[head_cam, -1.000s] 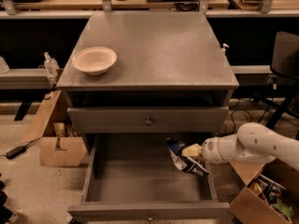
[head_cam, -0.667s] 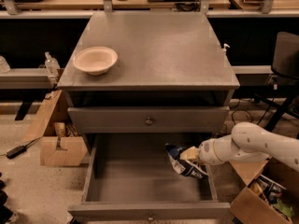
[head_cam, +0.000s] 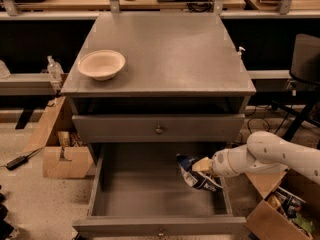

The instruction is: Place blue chip bag into middle drawer

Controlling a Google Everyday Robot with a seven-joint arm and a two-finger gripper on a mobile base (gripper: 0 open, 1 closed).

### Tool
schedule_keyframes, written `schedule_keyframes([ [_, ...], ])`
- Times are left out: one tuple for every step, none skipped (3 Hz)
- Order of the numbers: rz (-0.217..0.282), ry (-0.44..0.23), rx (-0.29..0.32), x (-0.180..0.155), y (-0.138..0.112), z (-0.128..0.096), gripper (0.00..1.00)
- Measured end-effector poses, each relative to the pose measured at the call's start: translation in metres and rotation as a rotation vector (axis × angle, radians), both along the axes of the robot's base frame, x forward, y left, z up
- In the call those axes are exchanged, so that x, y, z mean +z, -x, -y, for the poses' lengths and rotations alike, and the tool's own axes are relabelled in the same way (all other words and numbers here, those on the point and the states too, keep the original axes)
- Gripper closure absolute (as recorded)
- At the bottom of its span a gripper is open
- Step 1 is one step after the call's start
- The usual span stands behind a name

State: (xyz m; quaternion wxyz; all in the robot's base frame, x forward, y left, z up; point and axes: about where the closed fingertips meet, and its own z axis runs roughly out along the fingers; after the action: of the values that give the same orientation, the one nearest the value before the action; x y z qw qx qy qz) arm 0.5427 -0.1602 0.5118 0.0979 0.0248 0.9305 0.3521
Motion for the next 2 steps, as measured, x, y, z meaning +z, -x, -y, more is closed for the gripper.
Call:
schedule_keyframes([
  [-0.003,-0.002,0.005,-0.0015,0.0006,-0.0028,0.28],
  [-0.005,-0.003,0.007,-0.0024,0.0010,-0.0044,0.05],
])
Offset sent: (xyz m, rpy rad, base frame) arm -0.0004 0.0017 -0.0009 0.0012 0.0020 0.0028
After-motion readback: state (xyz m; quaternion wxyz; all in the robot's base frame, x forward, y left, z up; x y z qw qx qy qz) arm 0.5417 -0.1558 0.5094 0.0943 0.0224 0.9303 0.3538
